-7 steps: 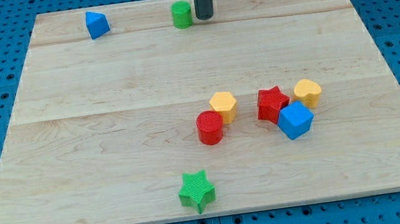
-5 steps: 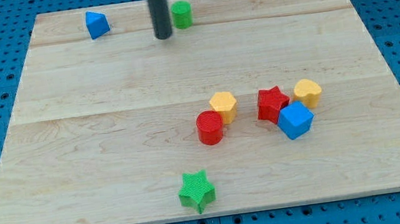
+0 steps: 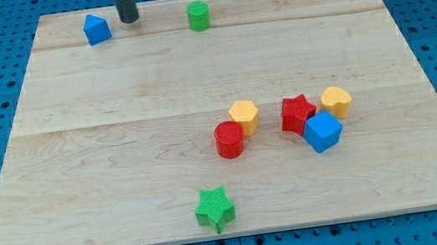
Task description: Slightly push the blue triangle to the left of the board
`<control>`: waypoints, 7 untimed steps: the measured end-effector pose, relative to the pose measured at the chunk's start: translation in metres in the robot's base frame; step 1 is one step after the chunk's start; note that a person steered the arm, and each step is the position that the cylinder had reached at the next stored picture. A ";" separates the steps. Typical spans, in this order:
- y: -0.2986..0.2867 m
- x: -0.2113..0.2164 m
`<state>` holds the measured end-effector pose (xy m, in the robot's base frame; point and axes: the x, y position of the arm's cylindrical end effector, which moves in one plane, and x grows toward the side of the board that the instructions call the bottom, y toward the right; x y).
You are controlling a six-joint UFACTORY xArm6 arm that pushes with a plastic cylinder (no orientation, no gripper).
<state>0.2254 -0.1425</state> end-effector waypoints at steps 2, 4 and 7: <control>-0.041 0.000; -0.042 -0.014; -0.037 -0.028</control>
<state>0.1975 -0.1797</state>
